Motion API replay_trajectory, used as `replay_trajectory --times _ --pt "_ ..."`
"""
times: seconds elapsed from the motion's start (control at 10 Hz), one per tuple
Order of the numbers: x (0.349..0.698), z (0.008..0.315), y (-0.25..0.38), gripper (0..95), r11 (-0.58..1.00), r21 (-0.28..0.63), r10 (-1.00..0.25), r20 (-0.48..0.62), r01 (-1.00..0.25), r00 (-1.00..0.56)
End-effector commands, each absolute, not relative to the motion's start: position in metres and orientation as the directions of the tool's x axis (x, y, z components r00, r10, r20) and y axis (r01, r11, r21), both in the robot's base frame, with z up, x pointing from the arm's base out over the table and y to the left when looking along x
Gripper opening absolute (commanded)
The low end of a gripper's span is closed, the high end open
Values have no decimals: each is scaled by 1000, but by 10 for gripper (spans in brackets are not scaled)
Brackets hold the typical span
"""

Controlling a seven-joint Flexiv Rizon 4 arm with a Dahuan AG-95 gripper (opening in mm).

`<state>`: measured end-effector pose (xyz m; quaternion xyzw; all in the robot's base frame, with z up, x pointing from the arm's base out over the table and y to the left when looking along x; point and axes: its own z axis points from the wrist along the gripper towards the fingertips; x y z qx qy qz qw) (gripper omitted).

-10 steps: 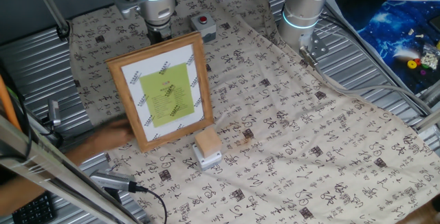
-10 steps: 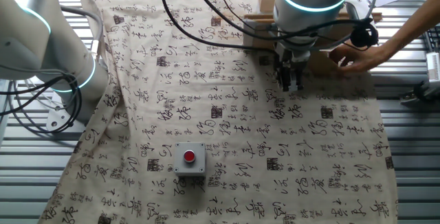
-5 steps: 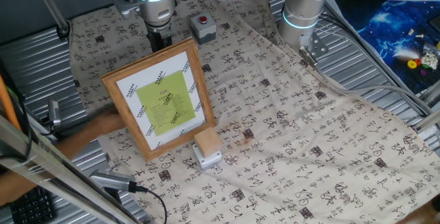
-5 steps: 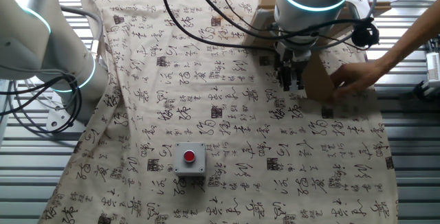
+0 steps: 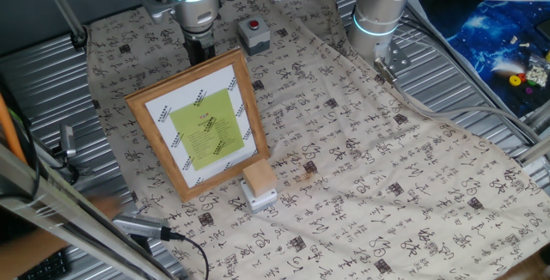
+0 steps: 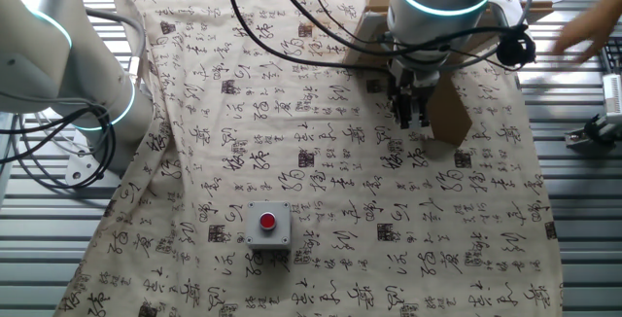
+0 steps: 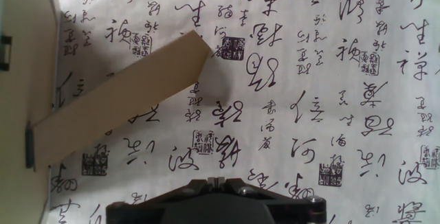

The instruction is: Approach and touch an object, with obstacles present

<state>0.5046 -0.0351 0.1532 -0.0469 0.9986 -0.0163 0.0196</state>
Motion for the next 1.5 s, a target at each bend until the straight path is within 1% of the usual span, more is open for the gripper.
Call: replay_trajectory --times 0.1,0.5,0.8,1.5 --pt "505 153 -35 0 995 -35 -94 -37 -92 -995" --pt "507 149 -38 0 996 -24 -83 -45 -82 -995" --pt "508 133 -45 0 996 -15 -84 -55 -83 -995" --pt "499 115 -56 0 995 -5 -97 -83 -97 -992"
